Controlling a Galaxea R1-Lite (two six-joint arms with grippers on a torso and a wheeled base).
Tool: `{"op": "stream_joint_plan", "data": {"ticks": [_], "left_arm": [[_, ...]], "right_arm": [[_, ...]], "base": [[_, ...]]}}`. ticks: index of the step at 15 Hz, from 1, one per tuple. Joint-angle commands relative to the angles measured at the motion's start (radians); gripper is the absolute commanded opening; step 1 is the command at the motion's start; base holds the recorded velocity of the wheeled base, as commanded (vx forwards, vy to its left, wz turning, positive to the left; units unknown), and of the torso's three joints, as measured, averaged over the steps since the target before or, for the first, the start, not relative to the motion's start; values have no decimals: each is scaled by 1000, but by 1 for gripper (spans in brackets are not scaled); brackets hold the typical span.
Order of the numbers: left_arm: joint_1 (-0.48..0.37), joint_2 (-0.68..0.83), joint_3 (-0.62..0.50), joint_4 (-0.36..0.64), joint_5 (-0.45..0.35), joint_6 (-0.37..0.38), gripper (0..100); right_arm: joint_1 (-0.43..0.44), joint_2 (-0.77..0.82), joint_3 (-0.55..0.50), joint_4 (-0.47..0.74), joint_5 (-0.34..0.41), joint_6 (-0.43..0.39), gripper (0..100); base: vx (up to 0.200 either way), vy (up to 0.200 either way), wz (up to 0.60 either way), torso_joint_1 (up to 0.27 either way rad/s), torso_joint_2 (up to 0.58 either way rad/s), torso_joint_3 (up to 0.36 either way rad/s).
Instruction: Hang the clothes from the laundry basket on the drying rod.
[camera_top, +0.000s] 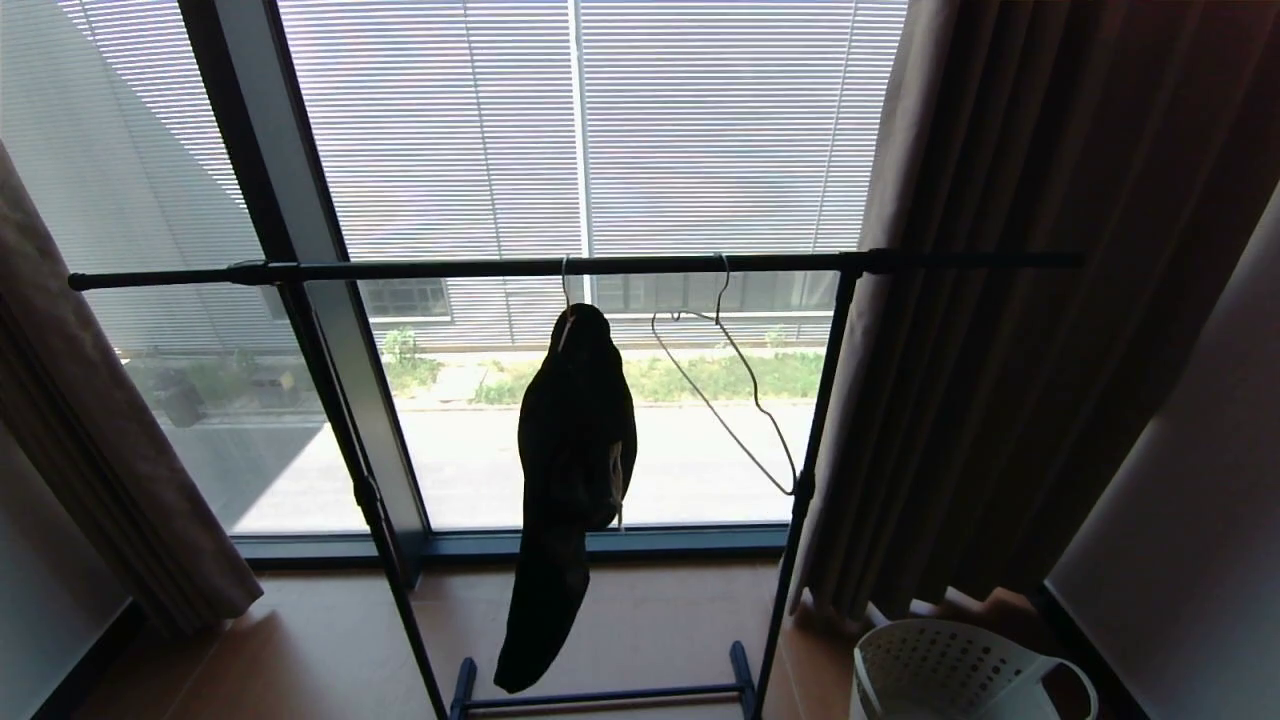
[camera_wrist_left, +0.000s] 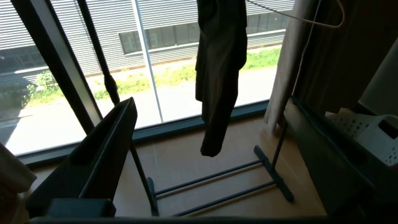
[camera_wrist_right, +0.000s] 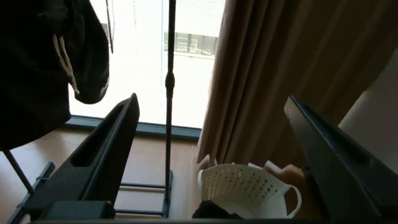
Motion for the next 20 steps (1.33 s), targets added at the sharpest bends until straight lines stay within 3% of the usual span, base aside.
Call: {"op": "stream_joint_plan", "data": {"ticks": [1, 4, 6, 11, 20], "left_arm": [[0, 1, 0, 0, 0, 0, 100], [0, 1, 0, -1, 0, 0, 100], [0, 1, 2, -1, 1, 0, 100], [0, 1, 2, -1, 1, 0, 100], [0, 1, 2, -1, 1, -2, 100]], "right_arm": [[-20, -3, 0, 5, 1, 0, 100], [-51, -51, 0, 2, 17, 2, 100], [-61, -82, 0, -6, 91, 0, 100], [-61, -82, 0, -6, 96, 0, 100], [-61, -82, 0, -6, 99, -1, 100]], "base": [[0, 0, 0, 0, 0, 0], [0, 0, 0, 0, 0, 0], [0, 0, 0, 0, 0, 0], [0, 0, 0, -17, 39, 25], [0, 0, 0, -150, 365, 215]]}}
